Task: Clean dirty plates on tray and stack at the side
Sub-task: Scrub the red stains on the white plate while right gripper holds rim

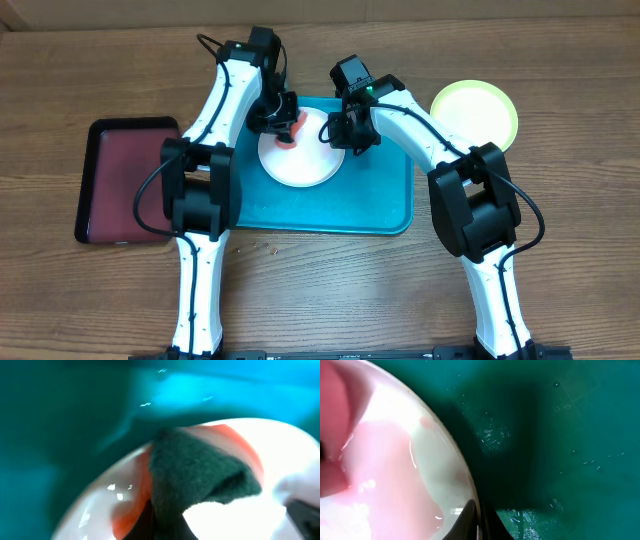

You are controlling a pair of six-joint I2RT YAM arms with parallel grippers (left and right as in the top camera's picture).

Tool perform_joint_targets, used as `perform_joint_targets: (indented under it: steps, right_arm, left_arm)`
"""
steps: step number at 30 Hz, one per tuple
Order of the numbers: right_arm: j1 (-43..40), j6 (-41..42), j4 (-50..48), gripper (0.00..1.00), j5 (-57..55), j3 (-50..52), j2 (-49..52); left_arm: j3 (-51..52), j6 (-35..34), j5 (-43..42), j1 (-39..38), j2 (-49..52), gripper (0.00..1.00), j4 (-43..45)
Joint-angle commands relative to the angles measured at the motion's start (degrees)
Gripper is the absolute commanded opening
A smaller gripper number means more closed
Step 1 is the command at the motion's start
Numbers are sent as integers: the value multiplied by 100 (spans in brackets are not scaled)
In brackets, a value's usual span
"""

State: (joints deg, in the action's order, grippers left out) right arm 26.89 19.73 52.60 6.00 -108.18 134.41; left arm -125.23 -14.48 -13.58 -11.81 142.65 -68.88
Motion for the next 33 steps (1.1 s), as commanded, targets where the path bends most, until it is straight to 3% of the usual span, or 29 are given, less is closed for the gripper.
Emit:
perform_joint_targets:
  steps: [1, 8, 13, 21, 33]
  right_arm:
    - [2, 48, 20, 4, -190, 133, 35]
    - [2, 46, 33, 4, -190, 133, 35]
    - [2, 46, 35, 4, -192, 133, 35]
    - [2, 44, 15, 4, -210, 133, 35]
    - [2, 46, 31, 4, -212, 133, 35]
  left_arm:
    - [157, 26, -498, -256, 138, 4, 223]
    - [260, 42, -369, -549, 136, 4, -31]
    - [254, 654, -282, -525, 133, 4, -669]
    - [-299, 133, 1311, -90, 120, 4, -1550]
    - [-337, -59, 330, -131, 129, 4, -704]
